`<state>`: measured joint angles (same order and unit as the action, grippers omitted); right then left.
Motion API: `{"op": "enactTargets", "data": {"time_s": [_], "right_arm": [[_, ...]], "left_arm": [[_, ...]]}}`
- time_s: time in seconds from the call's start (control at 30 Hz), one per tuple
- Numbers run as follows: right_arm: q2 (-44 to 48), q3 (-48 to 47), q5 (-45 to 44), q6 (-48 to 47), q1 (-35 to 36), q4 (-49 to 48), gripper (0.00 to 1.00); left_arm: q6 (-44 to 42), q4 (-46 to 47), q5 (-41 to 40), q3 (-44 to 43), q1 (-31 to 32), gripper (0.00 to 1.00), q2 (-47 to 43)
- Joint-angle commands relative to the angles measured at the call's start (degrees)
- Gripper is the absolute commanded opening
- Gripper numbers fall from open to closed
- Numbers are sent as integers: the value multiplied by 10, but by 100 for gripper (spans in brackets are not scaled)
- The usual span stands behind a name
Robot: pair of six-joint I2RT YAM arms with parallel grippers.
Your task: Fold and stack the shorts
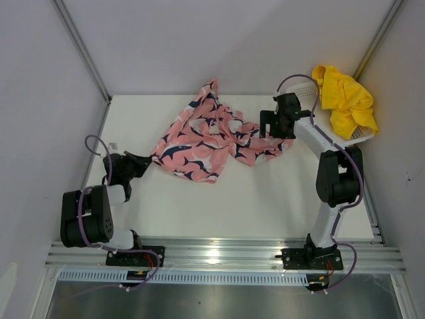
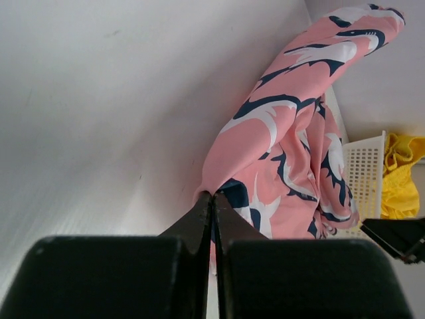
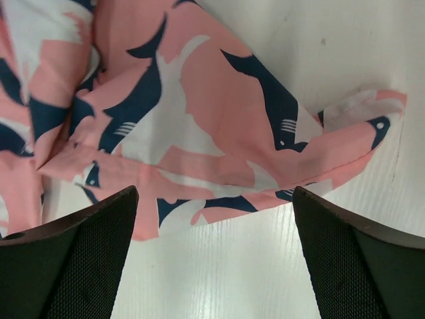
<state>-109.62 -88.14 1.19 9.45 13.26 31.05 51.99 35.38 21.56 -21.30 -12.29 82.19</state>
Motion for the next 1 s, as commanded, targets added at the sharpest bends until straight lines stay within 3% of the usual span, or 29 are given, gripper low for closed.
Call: {"op": "enactTargets", "data": {"time_s": [0.0, 0.27, 0.7, 0.77, 0.8, 0.9, 0.93, 0.97], "right_arm": [[71, 9, 47, -71, 12, -57, 99], [59, 59, 89, -168, 71, -148, 100], [-46, 2, -44, -228, 123, -108, 98], [-55, -2, -44, -230, 128, -97, 94], [-56, -3, -47, -229, 129, -93, 91], [-45, 4, -40, -220, 140, -78, 63], [-38, 8, -35, -215, 143, -67, 39], [-31, 9, -29, -199, 147, -64, 28]], "left_arm": [[-35, -45, -23, -40, -7, 0, -16], [-46, -66, -42, -75, -18, 0, 4], [-80, -90, -44, -125, -98, 0, 41], [-87, -94, -38, -138, -101, 0, 55], [-89, -97, -35, -144, -102, 0, 60], [-91, -92, -32, -149, -101, 0, 69], [-92, -89, -32, -149, -102, 0, 70], [-93, -87, -32, -149, -101, 0, 71]]}}
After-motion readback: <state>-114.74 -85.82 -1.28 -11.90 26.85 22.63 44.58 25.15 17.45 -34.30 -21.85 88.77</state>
